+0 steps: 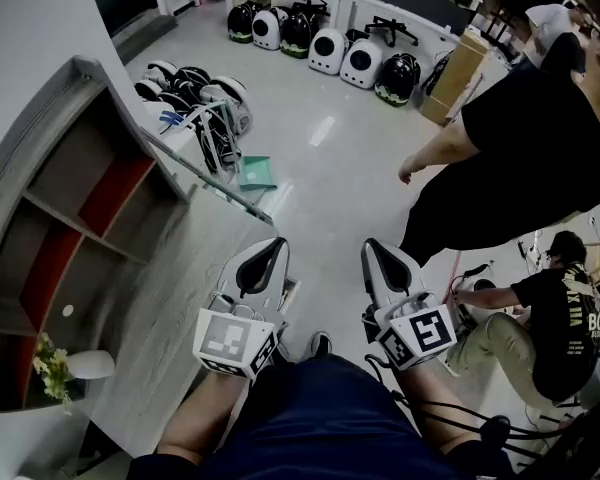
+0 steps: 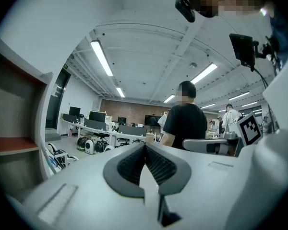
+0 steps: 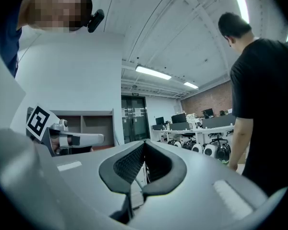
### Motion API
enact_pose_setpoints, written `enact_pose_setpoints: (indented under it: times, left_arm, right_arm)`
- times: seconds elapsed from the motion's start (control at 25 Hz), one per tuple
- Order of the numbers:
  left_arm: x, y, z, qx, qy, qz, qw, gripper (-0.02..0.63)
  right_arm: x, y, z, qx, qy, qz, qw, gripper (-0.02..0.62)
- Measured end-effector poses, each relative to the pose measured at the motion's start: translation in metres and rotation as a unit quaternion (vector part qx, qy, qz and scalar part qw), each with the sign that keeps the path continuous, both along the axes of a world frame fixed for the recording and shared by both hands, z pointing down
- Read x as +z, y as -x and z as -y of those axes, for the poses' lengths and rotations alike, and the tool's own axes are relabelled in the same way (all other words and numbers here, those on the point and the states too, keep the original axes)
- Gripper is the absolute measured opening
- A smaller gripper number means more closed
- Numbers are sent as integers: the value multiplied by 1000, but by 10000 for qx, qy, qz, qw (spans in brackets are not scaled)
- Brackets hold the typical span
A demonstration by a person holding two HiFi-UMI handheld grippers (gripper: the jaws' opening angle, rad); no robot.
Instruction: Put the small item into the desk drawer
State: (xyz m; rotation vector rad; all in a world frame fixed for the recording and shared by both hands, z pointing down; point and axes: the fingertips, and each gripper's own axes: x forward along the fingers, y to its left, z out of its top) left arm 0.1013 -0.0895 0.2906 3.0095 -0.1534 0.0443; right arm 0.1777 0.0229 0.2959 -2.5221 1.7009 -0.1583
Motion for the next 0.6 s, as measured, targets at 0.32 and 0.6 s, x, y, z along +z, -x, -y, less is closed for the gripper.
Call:
enact_pose_setpoints:
  times: [0.32,0.6]
  left_arm:
    - [7,2,9,-135,53,76,9999,5]
    - [10,3,10,-97,80,109,9999,4]
  right_arm:
    - [0,0,-1,36,18,8,10000,6]
    - [1,5,1,11,18,8,10000,6]
